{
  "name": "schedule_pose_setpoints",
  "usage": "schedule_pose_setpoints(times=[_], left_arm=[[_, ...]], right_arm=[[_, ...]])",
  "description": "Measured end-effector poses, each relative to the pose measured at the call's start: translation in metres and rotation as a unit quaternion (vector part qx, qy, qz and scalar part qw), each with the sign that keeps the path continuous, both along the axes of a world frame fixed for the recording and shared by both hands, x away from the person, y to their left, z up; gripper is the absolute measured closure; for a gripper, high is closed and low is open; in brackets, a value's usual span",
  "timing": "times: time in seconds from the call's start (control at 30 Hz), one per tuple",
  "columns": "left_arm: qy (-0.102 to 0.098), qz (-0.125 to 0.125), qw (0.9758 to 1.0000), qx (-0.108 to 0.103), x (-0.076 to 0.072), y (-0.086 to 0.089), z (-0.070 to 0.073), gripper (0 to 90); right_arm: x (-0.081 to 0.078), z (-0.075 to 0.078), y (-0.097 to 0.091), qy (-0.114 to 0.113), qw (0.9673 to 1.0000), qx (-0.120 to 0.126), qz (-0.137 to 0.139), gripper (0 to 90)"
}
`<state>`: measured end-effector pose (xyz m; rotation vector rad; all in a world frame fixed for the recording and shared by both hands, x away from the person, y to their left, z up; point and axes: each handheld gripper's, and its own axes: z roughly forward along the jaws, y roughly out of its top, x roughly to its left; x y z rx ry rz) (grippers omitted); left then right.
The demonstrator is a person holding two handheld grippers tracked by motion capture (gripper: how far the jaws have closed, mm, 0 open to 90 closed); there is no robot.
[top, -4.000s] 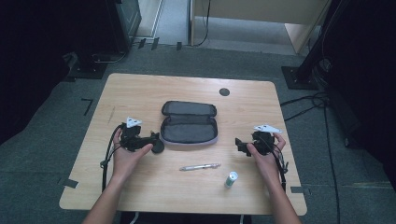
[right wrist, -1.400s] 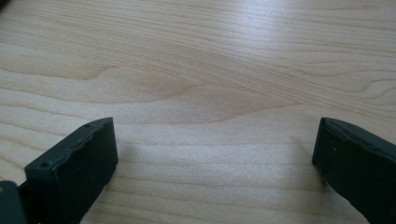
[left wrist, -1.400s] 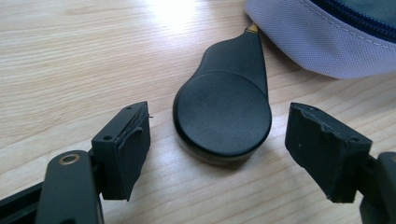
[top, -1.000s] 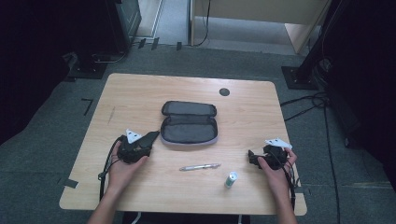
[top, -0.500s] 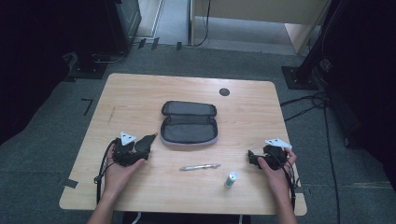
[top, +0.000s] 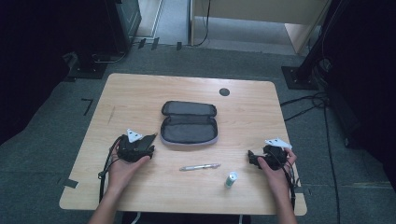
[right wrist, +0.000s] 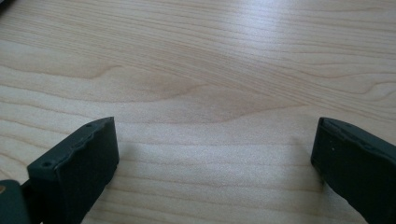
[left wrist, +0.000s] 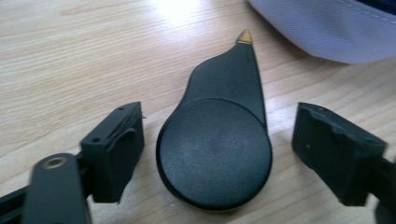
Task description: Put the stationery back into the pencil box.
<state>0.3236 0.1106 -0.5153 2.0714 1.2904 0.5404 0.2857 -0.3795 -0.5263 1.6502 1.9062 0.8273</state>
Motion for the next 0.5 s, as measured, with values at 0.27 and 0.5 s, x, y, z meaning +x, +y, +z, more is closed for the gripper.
schedule_pose_setpoints(times=[0.27,0.5], left_arm=[[-0.01,0.013,0.9998,-0.007,-0.0019,-0.0027,0.0,36.4],[-0.016,0.007,0.9998,-0.007,-0.0032,-0.0019,-0.0002,42.0]], right_arm=[[0.0,0.0,0.0,0.0,1.0,0.0,0.001,0.4],[-0.0001,0.0,0.0001,0.0,1.0,0.0,0.001,0.4]])
